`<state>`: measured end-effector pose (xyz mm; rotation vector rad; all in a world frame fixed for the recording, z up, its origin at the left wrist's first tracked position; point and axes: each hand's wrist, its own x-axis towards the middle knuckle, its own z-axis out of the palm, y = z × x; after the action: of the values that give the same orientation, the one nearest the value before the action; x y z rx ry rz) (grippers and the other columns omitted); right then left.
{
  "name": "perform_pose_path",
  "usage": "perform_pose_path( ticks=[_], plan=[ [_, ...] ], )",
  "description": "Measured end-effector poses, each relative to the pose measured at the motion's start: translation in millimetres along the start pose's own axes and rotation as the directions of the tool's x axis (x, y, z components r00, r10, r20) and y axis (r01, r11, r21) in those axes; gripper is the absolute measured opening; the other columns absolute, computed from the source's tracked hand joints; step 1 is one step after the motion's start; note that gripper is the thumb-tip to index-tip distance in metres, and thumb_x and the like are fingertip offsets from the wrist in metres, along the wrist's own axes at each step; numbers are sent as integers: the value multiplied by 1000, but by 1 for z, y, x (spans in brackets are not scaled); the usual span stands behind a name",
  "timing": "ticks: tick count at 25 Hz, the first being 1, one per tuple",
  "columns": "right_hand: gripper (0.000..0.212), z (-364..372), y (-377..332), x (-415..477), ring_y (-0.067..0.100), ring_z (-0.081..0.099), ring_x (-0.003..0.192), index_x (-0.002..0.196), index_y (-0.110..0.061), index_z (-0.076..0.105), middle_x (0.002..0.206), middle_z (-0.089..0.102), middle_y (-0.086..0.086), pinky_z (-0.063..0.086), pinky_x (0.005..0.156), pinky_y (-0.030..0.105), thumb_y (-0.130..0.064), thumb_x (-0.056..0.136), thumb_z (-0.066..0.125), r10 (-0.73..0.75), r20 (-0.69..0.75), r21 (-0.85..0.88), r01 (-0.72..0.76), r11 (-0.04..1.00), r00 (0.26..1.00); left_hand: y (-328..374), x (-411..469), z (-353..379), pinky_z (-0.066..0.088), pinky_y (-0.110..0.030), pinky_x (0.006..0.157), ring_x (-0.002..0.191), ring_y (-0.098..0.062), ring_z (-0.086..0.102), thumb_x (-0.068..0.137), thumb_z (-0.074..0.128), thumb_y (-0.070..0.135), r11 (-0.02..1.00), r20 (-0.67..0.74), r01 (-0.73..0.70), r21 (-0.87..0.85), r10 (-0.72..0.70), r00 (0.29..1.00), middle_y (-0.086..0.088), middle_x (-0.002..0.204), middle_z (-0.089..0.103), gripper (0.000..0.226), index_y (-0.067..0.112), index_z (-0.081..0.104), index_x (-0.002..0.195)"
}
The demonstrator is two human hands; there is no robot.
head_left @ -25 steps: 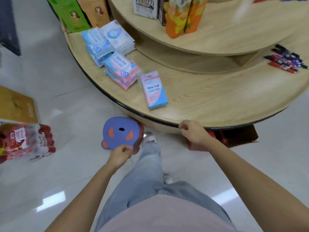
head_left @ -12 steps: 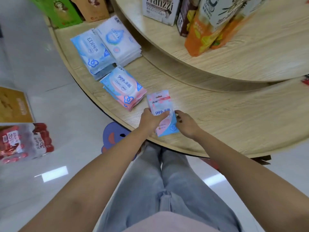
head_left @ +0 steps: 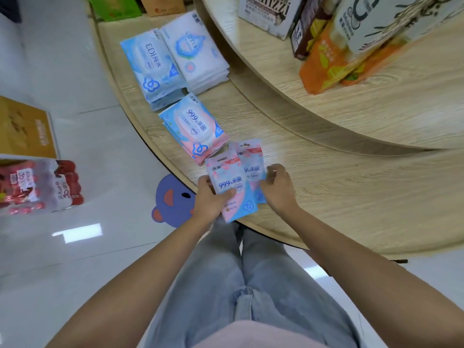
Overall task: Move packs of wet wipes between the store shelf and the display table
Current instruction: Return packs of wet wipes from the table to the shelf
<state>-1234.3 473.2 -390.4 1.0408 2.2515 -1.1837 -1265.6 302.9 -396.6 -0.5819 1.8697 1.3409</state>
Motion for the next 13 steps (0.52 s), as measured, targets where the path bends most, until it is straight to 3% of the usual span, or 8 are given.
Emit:
perform_pose_path(
  ticks=[4,7,10,13],
  plan=[
    [74,13,-17,14,33,50,113,122,-3,42,121,51,17,42,85,38,-37,68,79,140,7,-83,-139,987,990,-16,-11,-21,54,-47,88,101,-25,66,77,75,7,987,-8,36,-154,-38,999,-10,119,64,52,5,45,120],
    [88,24,-30,16,34,45,123,125,-2,36,130,47,16,42,96,41,-41,62,84,217,-36,-191,-220,957,975,-27,-22,-31,58,-35,73,98,-27,68,82,70,7,974,39,55,-220,-48,998,-12,119,66,45,1,49,122],
    [88,33,-27,24,30,53,116,118,-4,46,124,54,14,49,94,39,-45,52,88,293,6,-140,-290,947,956,-30,-38,-34,53,-21,54,84,-23,70,84,67,6,954,27,82,-289,-78,997,-12,113,68,39,1,52,119],
    [77,31,-21,23,26,62,102,108,-8,55,112,63,9,54,87,40,-36,46,92,284,59,5,-285,959,957,-32,-52,-34,52,-22,54,79,-19,70,84,66,6,929,26,96,-359,-92,995,-13,113,69,38,1,53,119]
  ],
)
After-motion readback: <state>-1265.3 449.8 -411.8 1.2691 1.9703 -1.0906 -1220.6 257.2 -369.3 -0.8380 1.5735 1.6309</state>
